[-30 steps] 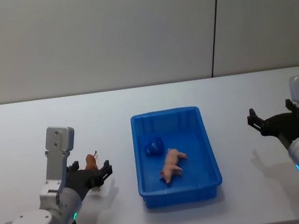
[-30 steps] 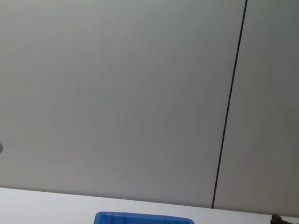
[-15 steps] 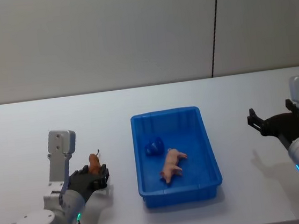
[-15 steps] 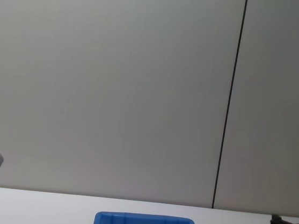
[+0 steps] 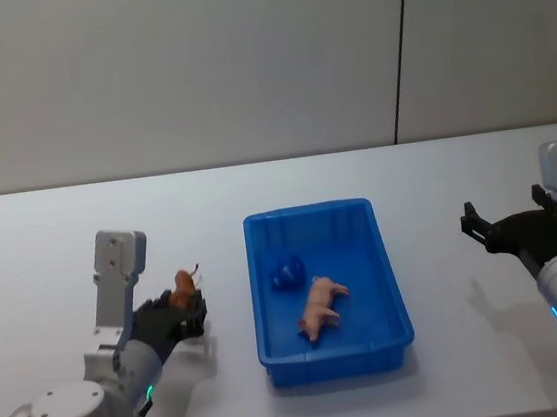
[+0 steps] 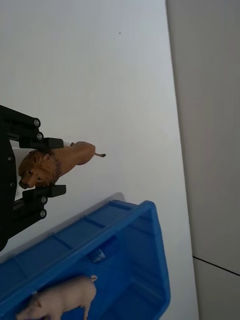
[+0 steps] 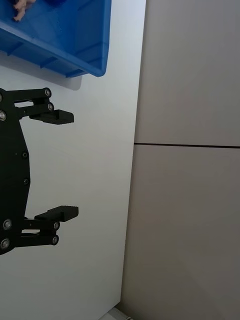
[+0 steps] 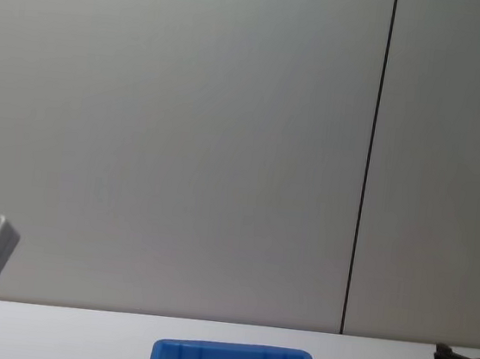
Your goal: Pick up the two dolls from the table and place them into the box.
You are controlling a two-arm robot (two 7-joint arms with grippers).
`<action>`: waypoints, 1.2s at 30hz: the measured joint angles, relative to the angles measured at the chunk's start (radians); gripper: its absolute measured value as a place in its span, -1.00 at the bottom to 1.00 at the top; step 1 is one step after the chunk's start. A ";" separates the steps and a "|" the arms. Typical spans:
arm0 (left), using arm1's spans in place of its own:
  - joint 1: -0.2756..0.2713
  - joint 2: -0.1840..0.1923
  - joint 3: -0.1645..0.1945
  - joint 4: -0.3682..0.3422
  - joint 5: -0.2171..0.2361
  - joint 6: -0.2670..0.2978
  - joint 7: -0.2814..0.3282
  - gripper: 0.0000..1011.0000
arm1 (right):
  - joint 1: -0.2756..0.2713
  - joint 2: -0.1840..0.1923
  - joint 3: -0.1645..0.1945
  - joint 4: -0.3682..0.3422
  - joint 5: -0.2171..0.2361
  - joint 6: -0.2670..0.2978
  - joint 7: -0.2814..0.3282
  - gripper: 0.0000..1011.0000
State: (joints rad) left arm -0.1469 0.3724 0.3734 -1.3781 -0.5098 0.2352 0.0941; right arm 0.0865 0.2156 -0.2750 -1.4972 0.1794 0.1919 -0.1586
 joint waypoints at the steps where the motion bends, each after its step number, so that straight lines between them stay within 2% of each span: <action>1: -0.001 0.000 0.000 -0.002 0.006 -0.005 -0.004 -0.14 | 0.000 0.000 0.000 0.000 0.000 0.000 0.000 0.98; 10: -0.018 0.002 -0.006 -0.038 0.065 -0.058 -0.059 -0.14 | 0.000 0.000 0.000 0.000 0.000 0.000 0.000 0.98; 18: -0.042 0.000 -0.011 -0.058 0.109 -0.130 -0.149 -0.14 | 0.000 0.000 0.000 0.000 0.000 0.000 0.000 0.98; 22: -0.052 -0.002 -0.012 -0.060 0.117 -0.156 -0.186 -0.14 | 0.000 0.000 0.000 0.000 0.000 0.000 0.000 0.98; 28: -0.079 -0.012 -0.014 -0.056 0.121 -0.204 -0.285 -0.14 | 0.000 0.000 0.000 0.000 0.000 0.000 0.000 0.98; 36: -0.113 -0.027 -0.014 -0.035 0.108 -0.241 -0.406 -0.14 | 0.000 0.000 0.000 0.000 0.000 0.000 0.000 0.98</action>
State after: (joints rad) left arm -0.2603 0.3457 0.3594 -1.4127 -0.4018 -0.0058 -0.3117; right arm 0.0866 0.2156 -0.2750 -1.4972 0.1794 0.1920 -0.1586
